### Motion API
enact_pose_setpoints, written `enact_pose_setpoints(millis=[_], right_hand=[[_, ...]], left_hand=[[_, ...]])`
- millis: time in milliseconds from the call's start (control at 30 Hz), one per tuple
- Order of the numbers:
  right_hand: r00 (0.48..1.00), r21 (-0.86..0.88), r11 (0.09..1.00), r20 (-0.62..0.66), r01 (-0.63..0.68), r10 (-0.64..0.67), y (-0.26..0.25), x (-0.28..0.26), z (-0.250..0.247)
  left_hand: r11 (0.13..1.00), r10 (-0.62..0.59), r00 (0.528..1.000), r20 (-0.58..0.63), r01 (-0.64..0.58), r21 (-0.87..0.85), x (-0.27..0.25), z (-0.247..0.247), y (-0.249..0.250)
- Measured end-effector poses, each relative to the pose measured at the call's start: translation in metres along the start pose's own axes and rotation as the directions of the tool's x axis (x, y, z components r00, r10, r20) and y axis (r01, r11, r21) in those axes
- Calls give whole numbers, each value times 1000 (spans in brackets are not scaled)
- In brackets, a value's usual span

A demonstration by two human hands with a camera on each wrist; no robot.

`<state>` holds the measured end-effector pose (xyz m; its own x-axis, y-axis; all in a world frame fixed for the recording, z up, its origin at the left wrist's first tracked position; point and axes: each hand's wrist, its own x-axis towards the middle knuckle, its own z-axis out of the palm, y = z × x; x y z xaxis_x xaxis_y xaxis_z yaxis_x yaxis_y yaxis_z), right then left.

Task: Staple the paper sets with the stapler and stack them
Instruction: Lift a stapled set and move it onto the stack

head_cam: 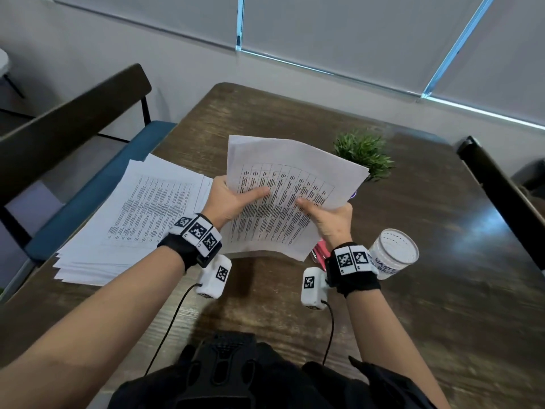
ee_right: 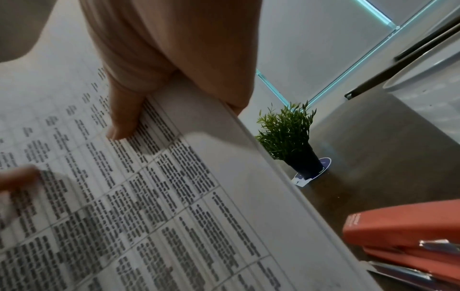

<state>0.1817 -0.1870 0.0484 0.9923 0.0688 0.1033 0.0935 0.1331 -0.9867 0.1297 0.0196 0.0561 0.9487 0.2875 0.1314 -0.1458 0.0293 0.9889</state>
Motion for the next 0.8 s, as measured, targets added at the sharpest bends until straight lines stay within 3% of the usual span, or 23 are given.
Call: enact_pose_setpoints(millis=[100,200,333,467,600,800], right_hand=[[1000,57,998,16,-15,14,-1,1,-5],[1000,5,1000,16,18,-18,1,0,0],[997,25,997,-14,76,-75,-6,0,5],[999,-22,999,-5,43,-43,4,0,5],[998,-122,992,32,-42,46,32,-14,2],[995,-83,992,-35,-96,94,45,-20,2]], left_hand=[[999,39,999,-5,-39,-22,5,-2,10],[997,64,998,-4,-64,53,6,3,12],[992,123,986,-113,-118,55,6,7,21],[999,51,989,-142,-48,20,6,2,8],[999,-23,995,-97,27,43,-8,1,-26],[992,-71,993,-93,80,95,-21,-5,-68]])
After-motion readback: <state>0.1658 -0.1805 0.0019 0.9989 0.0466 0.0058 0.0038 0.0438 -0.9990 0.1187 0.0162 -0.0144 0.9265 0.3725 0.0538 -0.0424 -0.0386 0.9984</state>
